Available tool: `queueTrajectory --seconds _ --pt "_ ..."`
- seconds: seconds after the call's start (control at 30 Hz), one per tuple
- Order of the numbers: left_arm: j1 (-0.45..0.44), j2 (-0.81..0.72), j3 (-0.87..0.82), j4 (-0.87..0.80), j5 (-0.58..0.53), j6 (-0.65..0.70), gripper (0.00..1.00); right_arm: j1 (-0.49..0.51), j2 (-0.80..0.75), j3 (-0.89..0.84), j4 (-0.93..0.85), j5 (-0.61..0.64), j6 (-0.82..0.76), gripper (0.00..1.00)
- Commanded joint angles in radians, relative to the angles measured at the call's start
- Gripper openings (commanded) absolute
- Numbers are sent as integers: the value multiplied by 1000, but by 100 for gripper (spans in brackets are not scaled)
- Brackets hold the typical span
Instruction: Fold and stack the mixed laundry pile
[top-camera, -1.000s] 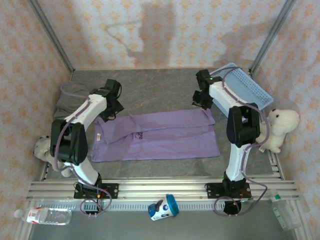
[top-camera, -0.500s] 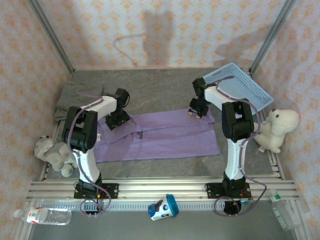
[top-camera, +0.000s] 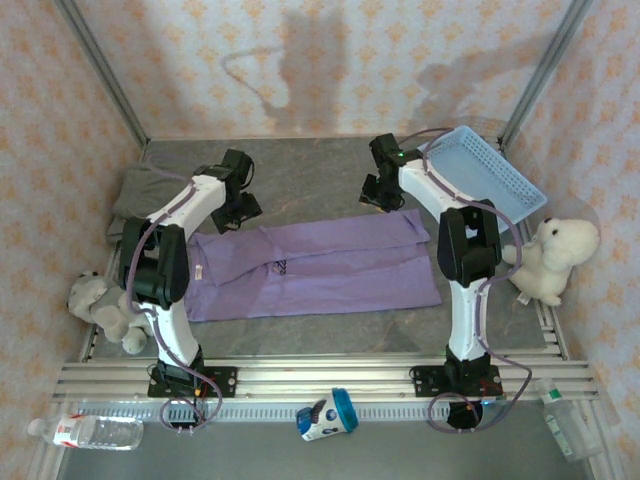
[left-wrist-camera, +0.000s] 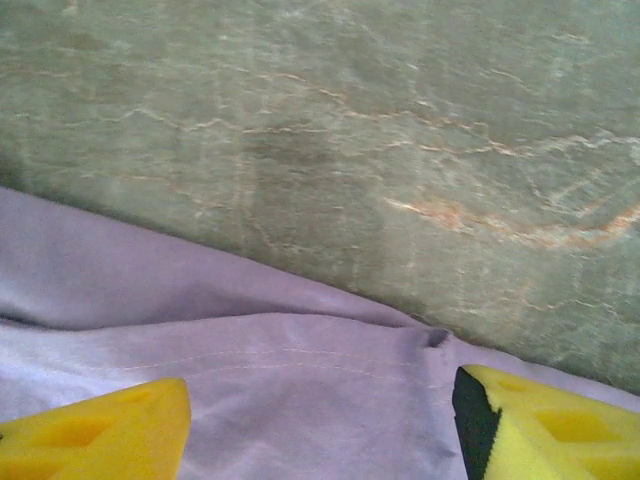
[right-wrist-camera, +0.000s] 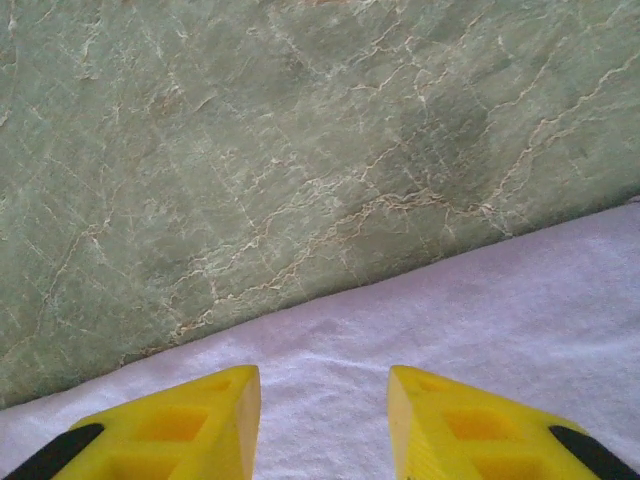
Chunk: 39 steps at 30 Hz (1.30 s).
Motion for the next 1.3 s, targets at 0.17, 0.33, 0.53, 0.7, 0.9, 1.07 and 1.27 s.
queueTrajectory --seconds 0.17,0.33,0.53,0.7,0.9,1.07,1.27 --pt "-18 164 104 -9 78 -24 52 -10 -110 -67 -41 94 19 39" --pt "-24 216 125 -2 95 -56 41 -10 -173 -121 -45 131 31 39" --pt "-37 201 103 12 98 -86 26 -10 -245 -178 -47 157 10 39" --pt "-56 147 71 6 50 -120 37 -11 -277 -229 -40 146 -17 39" --pt "-90 128 62 5 19 -162 47 -10 -288 -292 -17 80 -22 39" --pt "-96 164 72 9 7 -164 43 -11 -296 -308 -16 70 -30 39" --pt "-100 199 94 -3 12 -145 33 -11 -304 -295 -28 85 -38 39"
